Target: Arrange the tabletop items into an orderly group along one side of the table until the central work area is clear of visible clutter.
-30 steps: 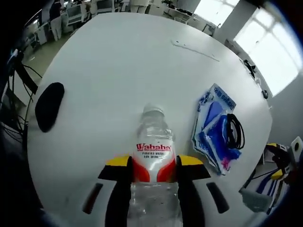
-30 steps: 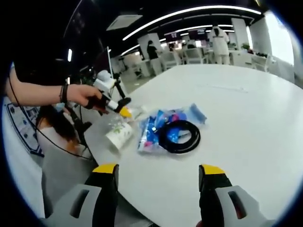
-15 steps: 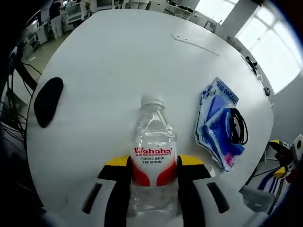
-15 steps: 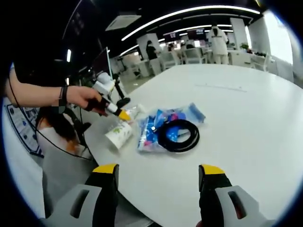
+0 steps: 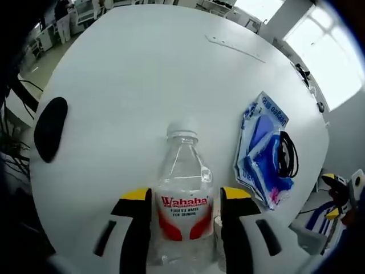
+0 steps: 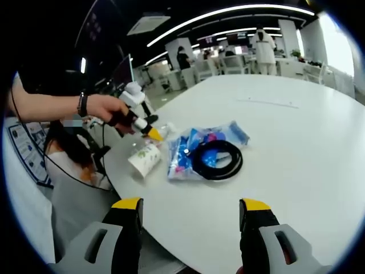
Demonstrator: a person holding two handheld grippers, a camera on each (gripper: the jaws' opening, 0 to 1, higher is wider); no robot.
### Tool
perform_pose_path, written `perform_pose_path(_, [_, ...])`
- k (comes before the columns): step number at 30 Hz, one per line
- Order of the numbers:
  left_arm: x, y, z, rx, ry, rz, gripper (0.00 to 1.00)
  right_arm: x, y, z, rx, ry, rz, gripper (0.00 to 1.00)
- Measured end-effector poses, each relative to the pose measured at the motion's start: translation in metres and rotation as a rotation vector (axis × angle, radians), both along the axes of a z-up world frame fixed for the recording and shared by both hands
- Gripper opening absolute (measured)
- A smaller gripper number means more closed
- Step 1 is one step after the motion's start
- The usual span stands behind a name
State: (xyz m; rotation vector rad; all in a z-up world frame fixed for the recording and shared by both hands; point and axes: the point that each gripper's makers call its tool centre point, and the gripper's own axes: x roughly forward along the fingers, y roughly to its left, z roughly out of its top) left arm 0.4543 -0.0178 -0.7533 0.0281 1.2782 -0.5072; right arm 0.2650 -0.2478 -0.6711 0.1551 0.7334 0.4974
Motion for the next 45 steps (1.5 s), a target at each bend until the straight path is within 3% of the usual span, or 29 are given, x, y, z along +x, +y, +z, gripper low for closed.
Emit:
perform_pose_path(6, [0.004,-0.003,-0.003,0.007,-0.007,0.009,0.40,0.000,-0.002,0.000,0.004,0.000,-0.014,0.70])
perform_pose_path(15, [0.004,-0.006,0.025,-0.058,-0.092,0.016,0.38,-0.001,-0.006,-0.001,-0.002,0.002,-0.014,0.70])
perform_pose_path(18, [0.007,0.002,0.035,-0.048,-0.135,0.019,0.38,0.000,-0.006,0.000,0.001,0.000,-0.016,0.70])
perform_pose_path(29, [-0.004,0.018,0.050,-0.057,-0.194,0.039,0.38,0.002,0.003,0.003,0.002,-0.010,0.013,0.69])
perform_pose_path(36, [-0.010,0.026,0.058,-0.067,-0.232,0.069,0.38,0.003,-0.003,0.009,-0.001,-0.029,0.008,0.69])
perform_pose_path(45, [-0.018,0.041,0.071,-0.069,-0.324,0.086,0.38,-0.003,-0.004,0.009,-0.007,-0.034,0.014,0.70])
